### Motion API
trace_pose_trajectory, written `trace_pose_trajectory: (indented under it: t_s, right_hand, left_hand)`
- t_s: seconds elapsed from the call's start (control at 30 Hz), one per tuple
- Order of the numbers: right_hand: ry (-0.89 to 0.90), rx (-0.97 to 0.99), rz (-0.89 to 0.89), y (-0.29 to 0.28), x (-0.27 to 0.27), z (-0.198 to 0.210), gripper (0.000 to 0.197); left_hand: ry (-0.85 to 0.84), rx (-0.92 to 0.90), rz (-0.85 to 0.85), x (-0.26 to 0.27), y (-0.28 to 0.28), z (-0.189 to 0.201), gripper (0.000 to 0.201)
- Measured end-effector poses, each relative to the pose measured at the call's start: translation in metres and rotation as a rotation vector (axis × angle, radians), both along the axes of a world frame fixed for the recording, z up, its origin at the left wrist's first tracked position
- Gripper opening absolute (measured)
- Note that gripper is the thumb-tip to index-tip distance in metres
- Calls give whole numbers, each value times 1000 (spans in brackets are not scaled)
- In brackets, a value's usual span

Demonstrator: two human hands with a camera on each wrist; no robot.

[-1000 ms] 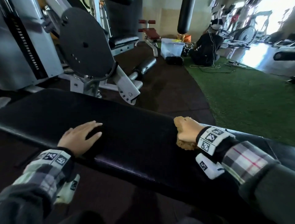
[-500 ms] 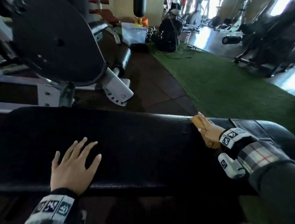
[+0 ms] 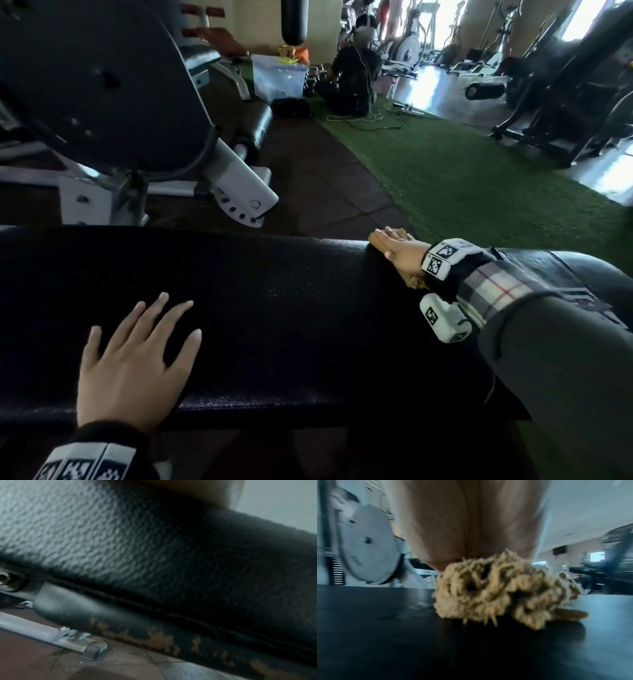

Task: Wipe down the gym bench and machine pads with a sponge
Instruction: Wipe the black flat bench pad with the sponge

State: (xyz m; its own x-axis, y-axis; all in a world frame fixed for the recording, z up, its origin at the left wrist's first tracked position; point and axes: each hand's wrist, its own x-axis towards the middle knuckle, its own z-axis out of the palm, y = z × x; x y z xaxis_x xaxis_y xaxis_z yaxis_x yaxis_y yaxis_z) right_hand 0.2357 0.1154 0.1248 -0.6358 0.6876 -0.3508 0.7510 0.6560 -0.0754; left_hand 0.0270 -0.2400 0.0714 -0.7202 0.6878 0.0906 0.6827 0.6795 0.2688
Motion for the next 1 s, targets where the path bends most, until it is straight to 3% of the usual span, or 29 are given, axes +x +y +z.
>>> trace_pose_trajectory:
  t_s: [0.1,0.23,0.4,0.53,0.7,0.83,1.0]
  right_hand:
    - [-15,-37,173,-25,-15,2,57]
    - [12,-138,379,-44,22,-1,59]
    - [-38,-63,225,-21,62,4,59]
    - [-101,12,68,1,33,6,57]
    - [-79,-22,249,-12,-13,3,59]
    - [-11,-139,399,-29,15,-3,63]
    - [-71,-99,252,-9,52,4,61]
  left_hand:
    - [8,9,3,0,-1,0,71]
    - [26,24,13,2,-1,1,71]
    - [13,35,13,2,-1,2,69]
    - [14,37,18,1,0,2,70]
    - [21,47,16,2,-1,1,69]
    - [26,42,14,1,-2,-2,68]
    - [13,43,19,0,-1,-1,67]
